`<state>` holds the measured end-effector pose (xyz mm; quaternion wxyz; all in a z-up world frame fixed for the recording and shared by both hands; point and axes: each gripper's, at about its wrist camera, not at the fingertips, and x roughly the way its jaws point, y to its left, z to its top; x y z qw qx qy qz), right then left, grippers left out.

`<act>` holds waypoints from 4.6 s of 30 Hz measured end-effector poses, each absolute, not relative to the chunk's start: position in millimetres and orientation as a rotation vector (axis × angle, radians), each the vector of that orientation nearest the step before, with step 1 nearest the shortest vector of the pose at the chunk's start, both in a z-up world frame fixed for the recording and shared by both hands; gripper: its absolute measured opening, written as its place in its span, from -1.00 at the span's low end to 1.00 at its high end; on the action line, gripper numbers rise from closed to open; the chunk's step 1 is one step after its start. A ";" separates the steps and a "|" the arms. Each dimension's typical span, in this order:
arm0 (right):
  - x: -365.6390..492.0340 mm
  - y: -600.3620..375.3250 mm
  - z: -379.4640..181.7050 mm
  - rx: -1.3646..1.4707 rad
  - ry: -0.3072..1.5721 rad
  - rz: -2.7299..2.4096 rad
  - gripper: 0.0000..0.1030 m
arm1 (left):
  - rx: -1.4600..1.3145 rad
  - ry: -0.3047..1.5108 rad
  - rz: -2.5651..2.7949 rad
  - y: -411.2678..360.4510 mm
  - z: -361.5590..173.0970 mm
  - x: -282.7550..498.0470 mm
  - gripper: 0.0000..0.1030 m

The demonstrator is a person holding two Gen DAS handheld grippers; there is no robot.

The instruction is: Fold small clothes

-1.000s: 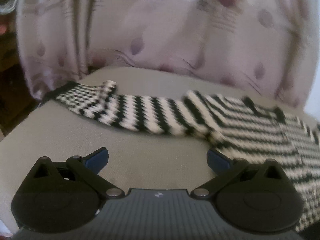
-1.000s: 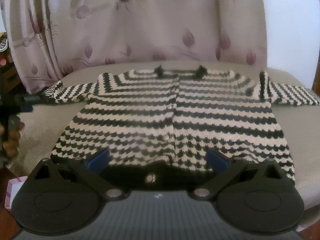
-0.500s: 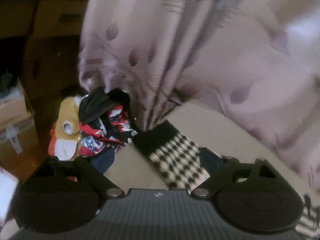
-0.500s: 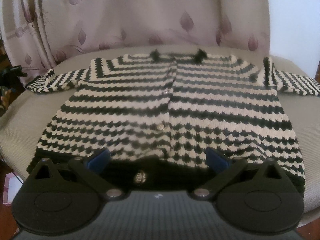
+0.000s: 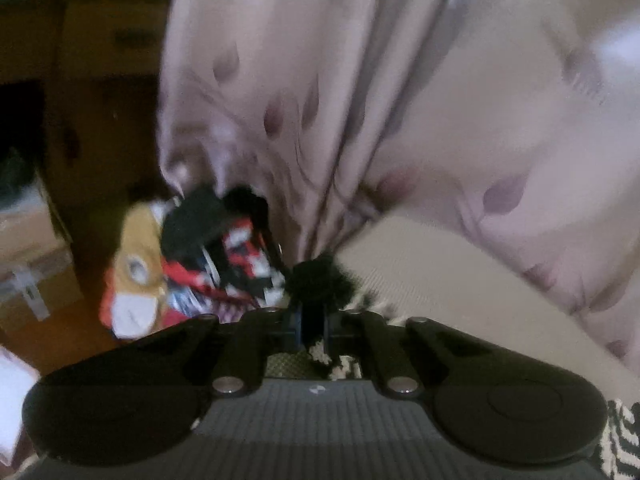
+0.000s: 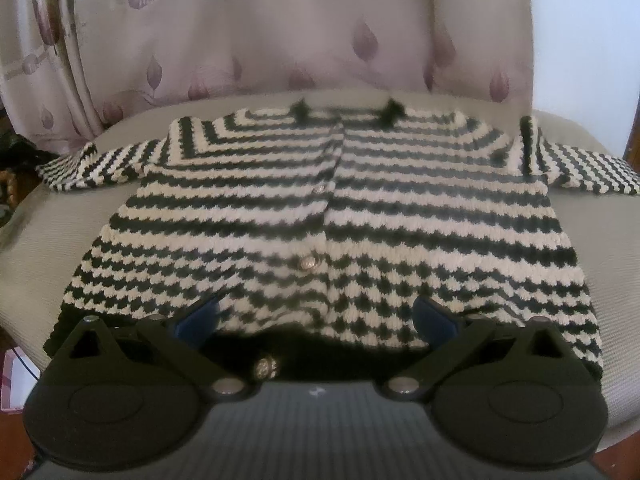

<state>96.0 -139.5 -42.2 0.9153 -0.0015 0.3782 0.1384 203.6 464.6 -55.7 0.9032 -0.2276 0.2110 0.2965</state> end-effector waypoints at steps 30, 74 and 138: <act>67.6 -336.8 -21.9 0.427 0.554 0.062 1.00 | -0.138 0.247 0.662 256.3 1.1 28.2 0.93; 259.8 -672.4 -104.4 1.102 0.266 -0.103 -0.88 | 0.078 0.603 0.442 142.1 -110.7 151.9 1.00; 211.4 -572.5 -14.8 1.002 0.303 -0.252 -0.82 | -0.190 0.585 0.319 161.2 -114.1 152.4 1.00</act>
